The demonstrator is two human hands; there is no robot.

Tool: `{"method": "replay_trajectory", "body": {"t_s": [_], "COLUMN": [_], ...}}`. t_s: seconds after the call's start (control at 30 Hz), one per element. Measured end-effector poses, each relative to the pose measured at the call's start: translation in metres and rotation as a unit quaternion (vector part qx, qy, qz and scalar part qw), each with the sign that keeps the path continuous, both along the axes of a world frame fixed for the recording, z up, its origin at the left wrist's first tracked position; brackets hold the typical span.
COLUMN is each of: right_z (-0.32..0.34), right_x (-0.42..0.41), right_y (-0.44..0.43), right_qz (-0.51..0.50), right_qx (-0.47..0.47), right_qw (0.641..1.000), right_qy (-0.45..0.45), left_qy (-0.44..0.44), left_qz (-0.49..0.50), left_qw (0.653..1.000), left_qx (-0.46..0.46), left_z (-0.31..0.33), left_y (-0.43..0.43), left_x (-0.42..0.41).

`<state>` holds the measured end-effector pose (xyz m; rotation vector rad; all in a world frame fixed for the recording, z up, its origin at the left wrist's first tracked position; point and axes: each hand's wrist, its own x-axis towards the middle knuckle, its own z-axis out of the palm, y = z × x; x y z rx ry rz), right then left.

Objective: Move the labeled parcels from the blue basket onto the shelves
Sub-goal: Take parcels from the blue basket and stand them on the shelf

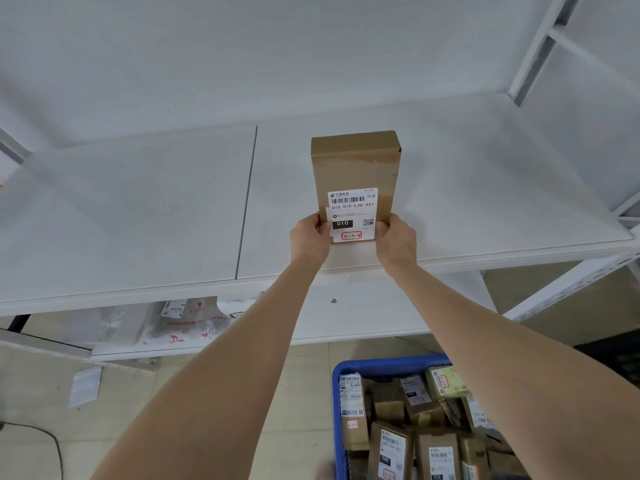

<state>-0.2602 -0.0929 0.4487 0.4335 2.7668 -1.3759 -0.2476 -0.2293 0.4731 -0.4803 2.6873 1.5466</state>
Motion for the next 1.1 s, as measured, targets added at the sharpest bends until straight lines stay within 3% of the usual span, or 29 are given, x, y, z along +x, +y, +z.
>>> {"method": "replay_trajectory", "body": {"t_s": [0.77, 1.1], "right_z": [0.0, 0.008], "right_x": [-0.022, -0.015], "right_y": [-0.004, -0.009], "right_qz": [0.003, -0.001], "right_qx": [-0.008, 0.001], "right_qw": [1.0, 0.999], "right_qy": [-0.008, -0.04], "left_qy": [0.005, -0.035], "left_qz": [-0.006, -0.022], "left_qw": [1.0, 0.999], "left_qx": [-0.015, -0.03], "left_z": [-0.005, -0.002], "left_y": [-0.005, -0.004], "left_x": [-0.024, -0.02]}}
